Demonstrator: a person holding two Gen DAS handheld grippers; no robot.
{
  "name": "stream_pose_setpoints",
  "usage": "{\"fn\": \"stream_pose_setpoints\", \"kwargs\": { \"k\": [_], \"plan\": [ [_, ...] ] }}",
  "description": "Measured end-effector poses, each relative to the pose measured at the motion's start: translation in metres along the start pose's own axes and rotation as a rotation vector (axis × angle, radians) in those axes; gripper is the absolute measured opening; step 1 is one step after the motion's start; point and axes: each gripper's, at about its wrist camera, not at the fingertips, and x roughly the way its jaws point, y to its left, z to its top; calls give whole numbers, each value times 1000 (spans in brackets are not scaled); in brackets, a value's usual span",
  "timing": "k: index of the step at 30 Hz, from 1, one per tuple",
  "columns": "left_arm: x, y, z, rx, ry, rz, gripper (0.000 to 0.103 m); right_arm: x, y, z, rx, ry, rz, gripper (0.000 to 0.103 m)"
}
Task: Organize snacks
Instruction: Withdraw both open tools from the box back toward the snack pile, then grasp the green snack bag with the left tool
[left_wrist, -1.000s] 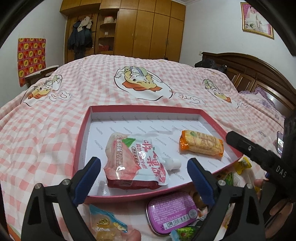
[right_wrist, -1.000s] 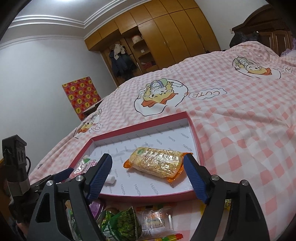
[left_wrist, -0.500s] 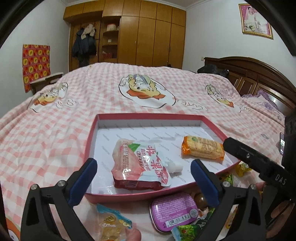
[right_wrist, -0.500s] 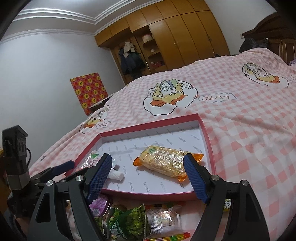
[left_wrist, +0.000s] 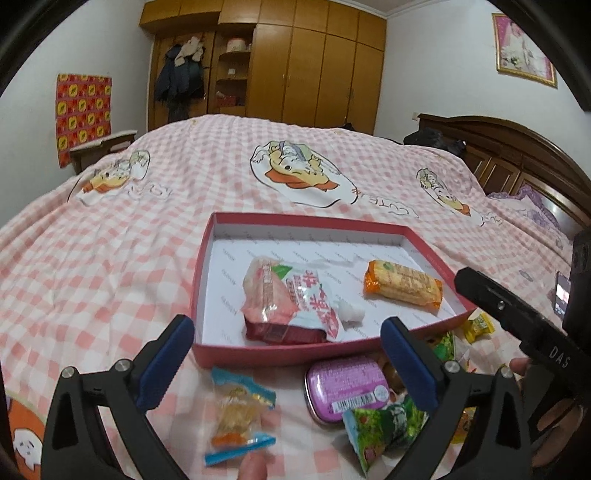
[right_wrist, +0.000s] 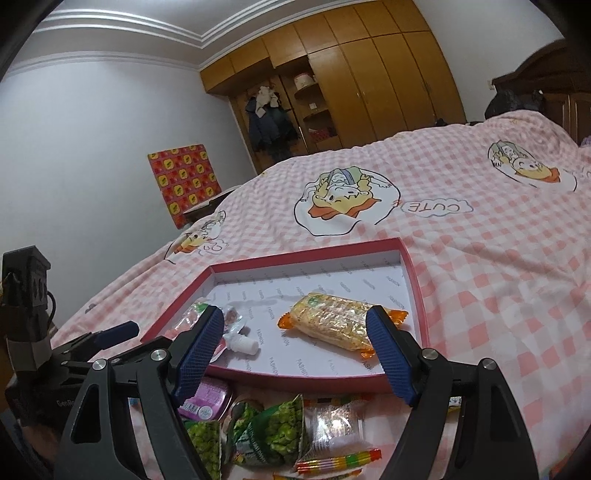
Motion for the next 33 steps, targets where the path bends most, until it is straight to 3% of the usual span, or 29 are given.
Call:
{"fn": "stream_pose_setpoints", "kwargs": {
  "k": [15, 33],
  "plan": [
    [-22, -12, -7, 12, 10, 2, 103, -19, 5, -6, 9, 15, 11, 81],
    [-33, -16, -7, 10, 36, -24, 103, -37, 18, 4, -104, 80, -28, 81]
  ]
}}
